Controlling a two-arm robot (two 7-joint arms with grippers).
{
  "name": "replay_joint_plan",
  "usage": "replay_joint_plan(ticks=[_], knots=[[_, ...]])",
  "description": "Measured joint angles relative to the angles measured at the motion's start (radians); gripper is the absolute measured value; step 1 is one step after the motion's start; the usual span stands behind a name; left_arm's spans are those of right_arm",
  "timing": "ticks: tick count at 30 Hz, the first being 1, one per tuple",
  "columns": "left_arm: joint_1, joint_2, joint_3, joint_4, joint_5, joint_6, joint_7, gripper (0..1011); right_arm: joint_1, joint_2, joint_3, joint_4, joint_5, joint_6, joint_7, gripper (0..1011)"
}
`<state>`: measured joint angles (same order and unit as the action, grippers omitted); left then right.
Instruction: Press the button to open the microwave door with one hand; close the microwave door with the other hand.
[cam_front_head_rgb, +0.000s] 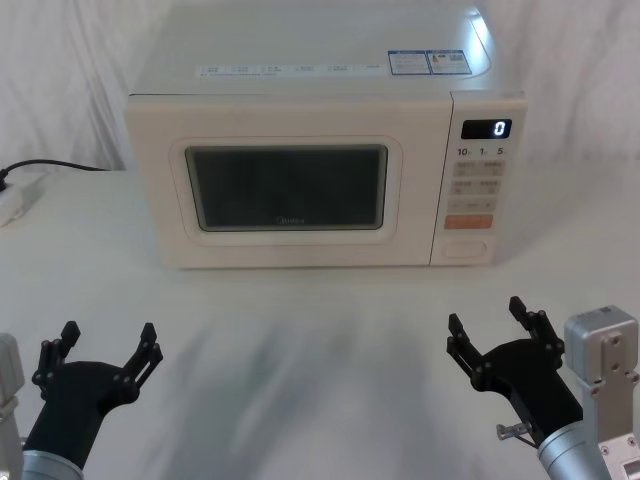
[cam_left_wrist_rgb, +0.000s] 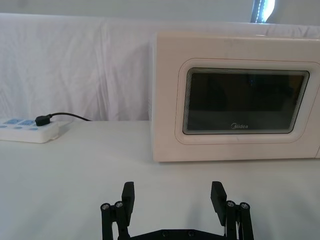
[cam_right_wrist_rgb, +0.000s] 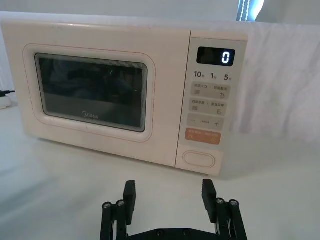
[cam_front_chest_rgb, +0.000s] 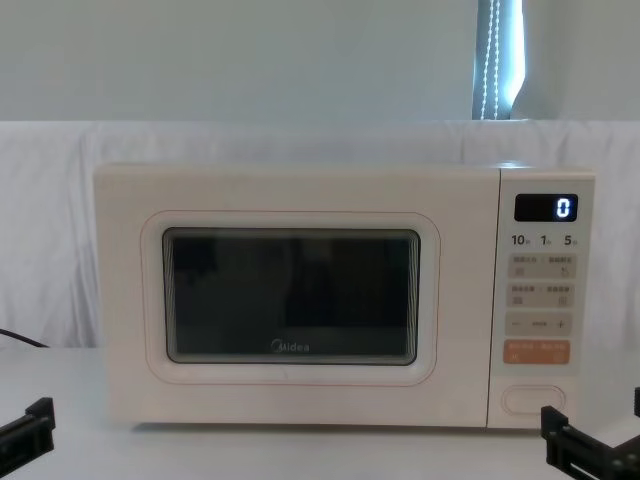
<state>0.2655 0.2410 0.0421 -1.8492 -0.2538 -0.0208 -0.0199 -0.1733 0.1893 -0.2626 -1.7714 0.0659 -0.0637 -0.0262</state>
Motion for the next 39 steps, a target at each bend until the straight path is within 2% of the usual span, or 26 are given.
replay_joint_plan(ticks=[8,10,11,12,13,15,19,26,27,28,31,39], knots=[[0.0,0.0,0.0,0.0,0.0,0.0,0.0,1001,0.0,0.0,0.0,0.0,0.0,0.0,0.0,637],[0.0,0.0,0.0,0.0,0.0,0.0,0.0,1001,0.0,0.0,0.0,0.0,0.0,0.0,0.0,606],[0.0,0.0,0.0,0.0,0.0,0.0,0.0,1001,0.0,0.0,0.0,0.0,0.0,0.0,0.0,547],[0.0,0.0,0.0,0.0,0.0,0.0,0.0,1001,0.0,0.0,0.0,0.0,0.0,0.0,0.0,547],[0.0,0.0,0.0,0.0,0.0,0.0,0.0,1001,0.0,0.0,0.0,0.0,0.0,0.0,0.0,482],[0.0,0.0,0.0,0.0,0.0,0.0,0.0,1001,0.0,0.0,0.0,0.0,0.0,0.0,0.0,463],[0.0,0.0,0.0,0.0,0.0,0.0,0.0,1001,0.0,0.0,0.0,0.0,0.0,0.0,0.0,301],[0.0,0.0,0.0,0.0,0.0,0.0,0.0,1001,0.0,0.0,0.0,0.0,0.0,0.0,0.0,96],[0.0,0.0,0.0,0.0,0.0,0.0,0.0,1001,0.0,0.0,0.0,0.0,0.0,0.0,0.0,96],[0.0,0.0,0.0,0.0,0.0,0.0,0.0,1001,0.0,0.0,0.0,0.0,0.0,0.0,0.0,42],[0.0,0.0,0.0,0.0,0.0,0.0,0.0,1001,0.0,0.0,0.0,0.0,0.0,0.0,0.0,0],[0.0,0.0,0.0,0.0,0.0,0.0,0.0,1001,0.0,0.0,0.0,0.0,0.0,0.0,0.0,0]])
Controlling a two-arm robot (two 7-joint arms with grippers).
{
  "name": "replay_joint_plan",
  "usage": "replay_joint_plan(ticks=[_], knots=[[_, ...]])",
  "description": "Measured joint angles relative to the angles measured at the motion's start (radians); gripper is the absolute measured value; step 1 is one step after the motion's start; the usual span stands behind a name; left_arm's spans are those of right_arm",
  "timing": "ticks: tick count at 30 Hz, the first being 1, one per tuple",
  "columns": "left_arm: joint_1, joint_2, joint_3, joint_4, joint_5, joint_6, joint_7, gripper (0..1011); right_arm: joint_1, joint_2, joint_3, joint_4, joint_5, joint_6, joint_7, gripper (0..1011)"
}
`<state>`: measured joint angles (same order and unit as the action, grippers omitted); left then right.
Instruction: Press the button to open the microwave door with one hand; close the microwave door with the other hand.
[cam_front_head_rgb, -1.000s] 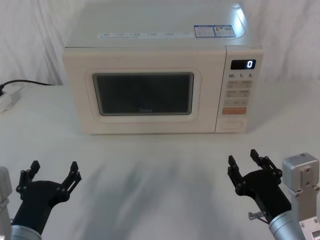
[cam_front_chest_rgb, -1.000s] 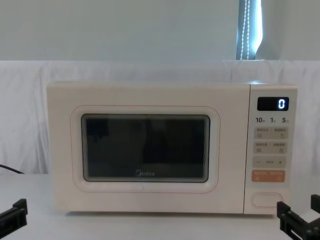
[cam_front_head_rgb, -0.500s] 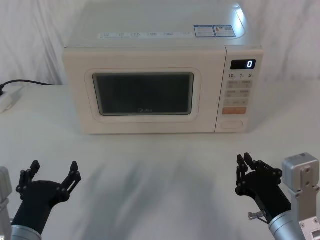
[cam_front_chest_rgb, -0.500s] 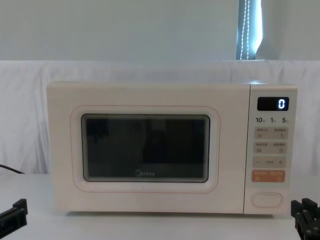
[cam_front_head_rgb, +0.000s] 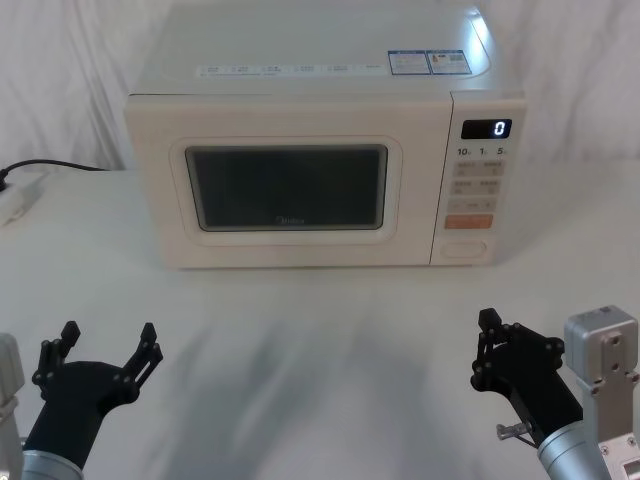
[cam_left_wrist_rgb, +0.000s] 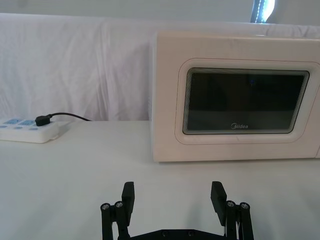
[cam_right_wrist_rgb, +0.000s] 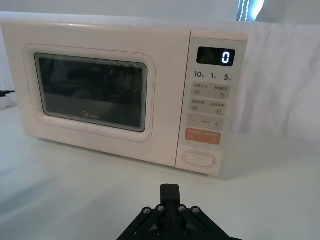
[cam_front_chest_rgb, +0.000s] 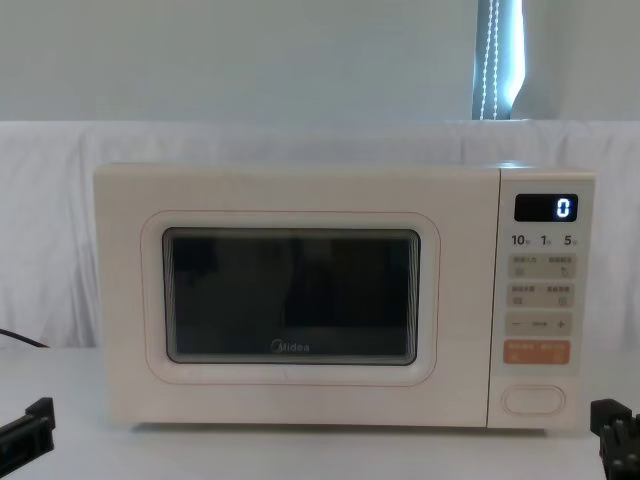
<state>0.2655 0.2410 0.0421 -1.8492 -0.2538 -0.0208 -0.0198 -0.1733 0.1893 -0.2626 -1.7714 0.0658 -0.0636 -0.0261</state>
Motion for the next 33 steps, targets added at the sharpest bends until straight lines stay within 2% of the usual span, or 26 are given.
replay_joint_plan(ticks=[7,20,33], knots=[[0.0,0.0,0.0,0.0,0.0,0.0,0.0,1001,0.0,0.0,0.0,0.0,0.0,0.0,0.0,0],[0.0,0.0,0.0,0.0,0.0,0.0,0.0,1001,0.006,-0.028,0.028,-0.023,-0.044,0.071,0.009,0],[0.0,0.0,0.0,0.0,0.0,0.0,0.0,1001,0.079,-0.073,0.051,0.01,-0.079,0.158,0.034,0]])
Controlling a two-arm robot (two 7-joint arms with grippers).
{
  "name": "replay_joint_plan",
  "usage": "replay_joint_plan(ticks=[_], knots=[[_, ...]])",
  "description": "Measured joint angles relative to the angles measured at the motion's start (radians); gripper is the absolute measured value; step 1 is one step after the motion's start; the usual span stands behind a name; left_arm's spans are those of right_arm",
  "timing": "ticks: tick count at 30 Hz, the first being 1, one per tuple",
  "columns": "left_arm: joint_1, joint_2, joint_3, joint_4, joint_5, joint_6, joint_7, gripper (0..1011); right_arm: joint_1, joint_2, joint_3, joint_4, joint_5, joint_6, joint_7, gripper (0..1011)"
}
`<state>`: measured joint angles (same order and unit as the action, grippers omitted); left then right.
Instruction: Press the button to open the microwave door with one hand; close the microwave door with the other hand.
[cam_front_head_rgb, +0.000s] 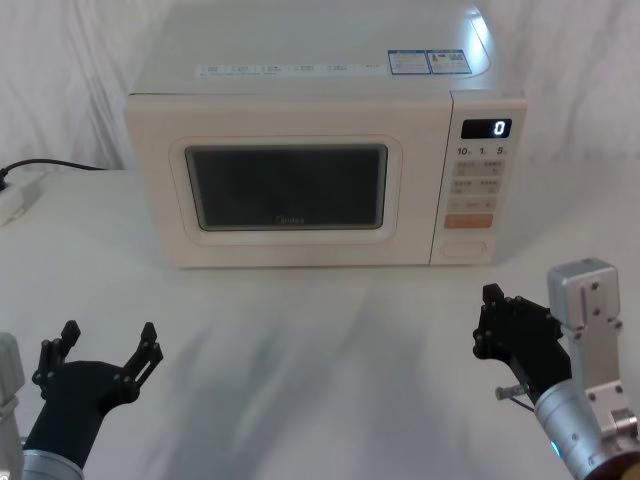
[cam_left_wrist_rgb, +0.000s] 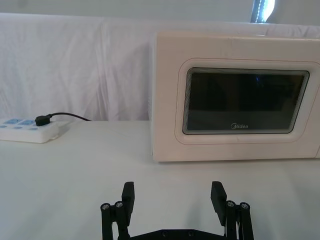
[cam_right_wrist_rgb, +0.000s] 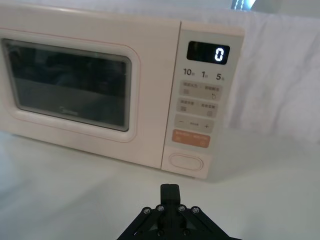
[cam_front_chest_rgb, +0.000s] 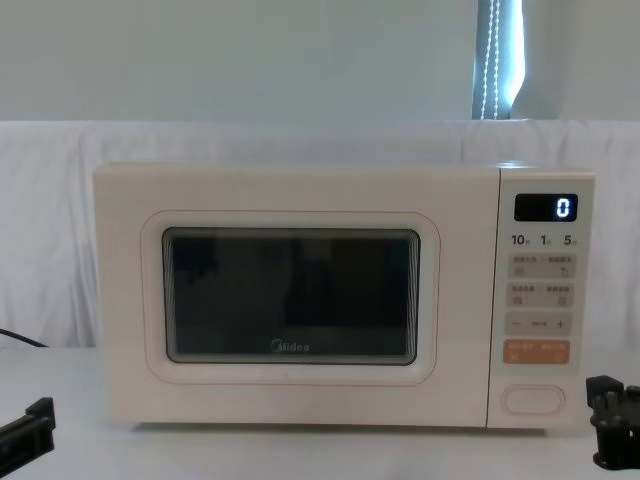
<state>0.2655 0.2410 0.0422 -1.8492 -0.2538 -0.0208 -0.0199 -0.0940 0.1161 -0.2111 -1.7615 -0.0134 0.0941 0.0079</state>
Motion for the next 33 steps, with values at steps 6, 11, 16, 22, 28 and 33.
replay_joint_plan(ticks=[6,11,16,22,28,33], knots=[[0.0,0.0,0.0,0.0,0.0,0.0,0.0,1001,0.041,-0.026,0.014,0.037,-0.015,0.03,0.006,0],[0.0,0.0,0.0,0.0,0.0,0.0,0.0,1001,0.071,-0.043,0.019,0.068,-0.026,0.043,0.015,0],[0.0,0.0,0.0,0.0,0.0,0.0,0.0,1001,0.107,-0.063,0.024,0.109,-0.039,0.054,0.025,0],[0.0,0.0,0.0,0.0,0.0,0.0,0.0,1001,0.139,-0.086,0.034,0.152,-0.051,0.062,0.027,0],[0.0,0.0,0.0,0.0,0.0,0.0,0.0,1001,0.174,-0.106,0.042,0.199,-0.061,0.071,0.028,0],[0.0,0.0,0.0,0.0,0.0,0.0,0.0,1001,0.202,-0.119,0.049,0.236,-0.068,0.074,0.029,0]])
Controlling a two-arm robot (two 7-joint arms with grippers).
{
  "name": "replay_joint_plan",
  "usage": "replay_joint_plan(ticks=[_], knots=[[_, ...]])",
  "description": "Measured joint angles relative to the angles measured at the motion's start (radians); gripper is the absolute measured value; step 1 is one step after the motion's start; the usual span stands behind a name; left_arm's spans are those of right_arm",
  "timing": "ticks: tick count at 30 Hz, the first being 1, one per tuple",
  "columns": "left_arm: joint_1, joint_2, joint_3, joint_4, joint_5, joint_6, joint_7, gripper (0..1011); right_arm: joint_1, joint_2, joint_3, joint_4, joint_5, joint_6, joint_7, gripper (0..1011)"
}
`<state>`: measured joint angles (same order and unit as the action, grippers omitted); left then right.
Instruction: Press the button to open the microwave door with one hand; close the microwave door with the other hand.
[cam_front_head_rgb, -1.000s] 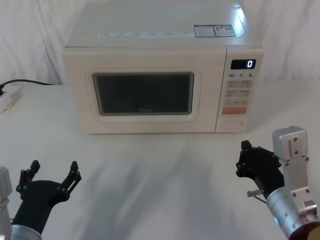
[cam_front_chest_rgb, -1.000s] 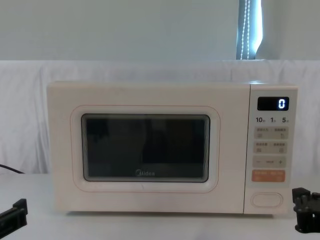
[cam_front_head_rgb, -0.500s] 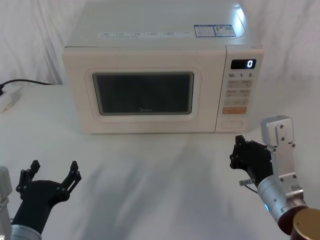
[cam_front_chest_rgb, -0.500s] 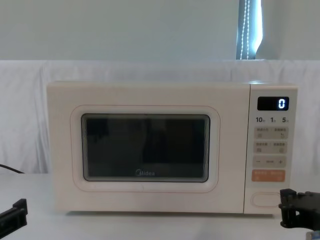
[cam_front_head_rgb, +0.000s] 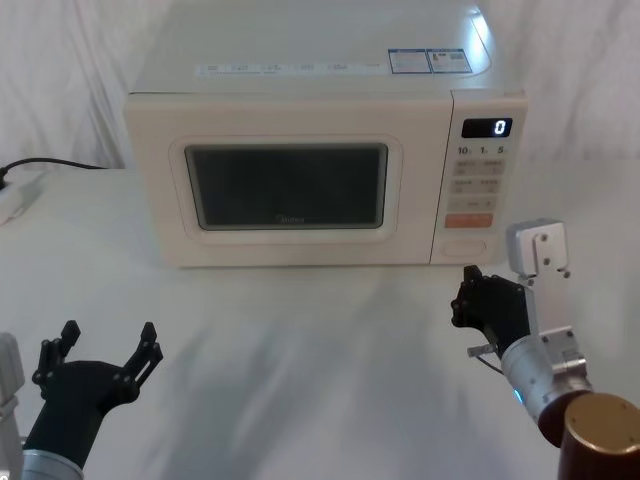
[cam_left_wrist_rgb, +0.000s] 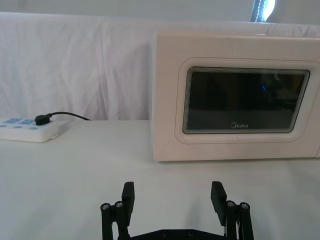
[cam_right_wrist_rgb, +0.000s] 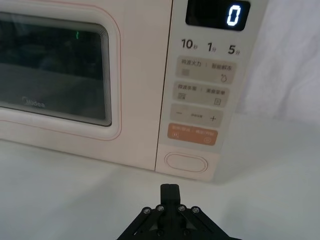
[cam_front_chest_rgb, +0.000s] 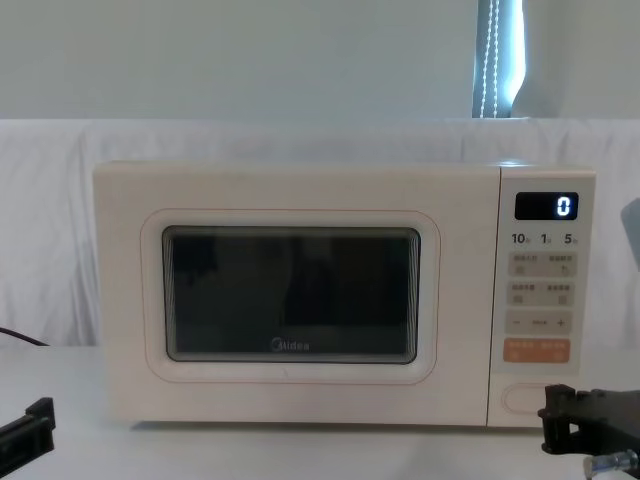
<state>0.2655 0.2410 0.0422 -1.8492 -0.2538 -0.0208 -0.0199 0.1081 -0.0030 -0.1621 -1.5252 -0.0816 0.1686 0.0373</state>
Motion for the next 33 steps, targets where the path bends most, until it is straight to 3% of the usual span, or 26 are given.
replay_joint_plan(ticks=[33], knots=[[0.0,0.0,0.0,0.0,0.0,0.0,0.0,1001,0.173,-0.05,0.032,0.248,-0.019,-0.028,-0.015,0]])
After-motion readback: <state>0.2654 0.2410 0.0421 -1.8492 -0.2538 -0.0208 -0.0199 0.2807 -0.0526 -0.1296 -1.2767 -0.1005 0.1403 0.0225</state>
